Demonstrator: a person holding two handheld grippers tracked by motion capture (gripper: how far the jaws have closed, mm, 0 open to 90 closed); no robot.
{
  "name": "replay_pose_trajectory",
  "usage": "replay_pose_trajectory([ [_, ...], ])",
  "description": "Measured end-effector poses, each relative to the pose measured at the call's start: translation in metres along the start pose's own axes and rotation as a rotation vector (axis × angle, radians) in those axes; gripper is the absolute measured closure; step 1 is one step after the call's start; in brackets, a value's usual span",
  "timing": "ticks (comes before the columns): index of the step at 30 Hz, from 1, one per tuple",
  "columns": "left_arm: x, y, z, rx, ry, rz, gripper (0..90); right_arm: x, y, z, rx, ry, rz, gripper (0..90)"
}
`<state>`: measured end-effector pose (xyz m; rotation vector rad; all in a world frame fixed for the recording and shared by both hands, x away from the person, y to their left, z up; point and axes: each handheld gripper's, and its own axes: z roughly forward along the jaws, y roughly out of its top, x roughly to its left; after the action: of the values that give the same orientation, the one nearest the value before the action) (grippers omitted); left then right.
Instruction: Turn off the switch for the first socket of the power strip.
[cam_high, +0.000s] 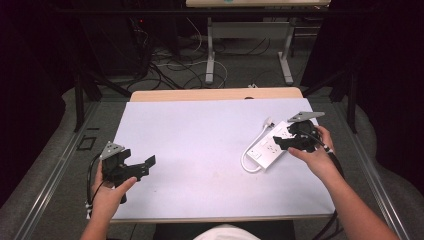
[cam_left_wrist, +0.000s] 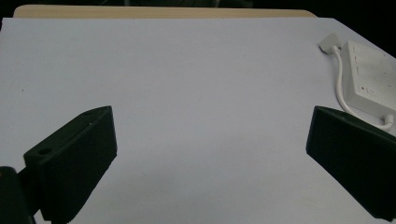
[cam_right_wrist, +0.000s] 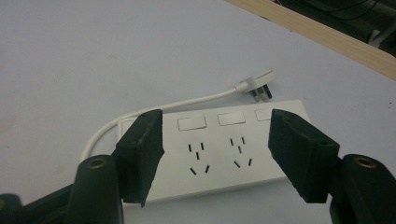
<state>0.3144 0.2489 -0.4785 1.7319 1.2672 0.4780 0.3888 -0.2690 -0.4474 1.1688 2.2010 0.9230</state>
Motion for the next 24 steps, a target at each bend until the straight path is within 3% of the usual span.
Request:
replay_pose_trajectory([
  [24, 0.001, -0.001, 0.000, 0.003, 0.004, -0.004, 1.9, -0.007, 0.010, 0.027, 0.071, 0.016, 0.030, 38.5],
])
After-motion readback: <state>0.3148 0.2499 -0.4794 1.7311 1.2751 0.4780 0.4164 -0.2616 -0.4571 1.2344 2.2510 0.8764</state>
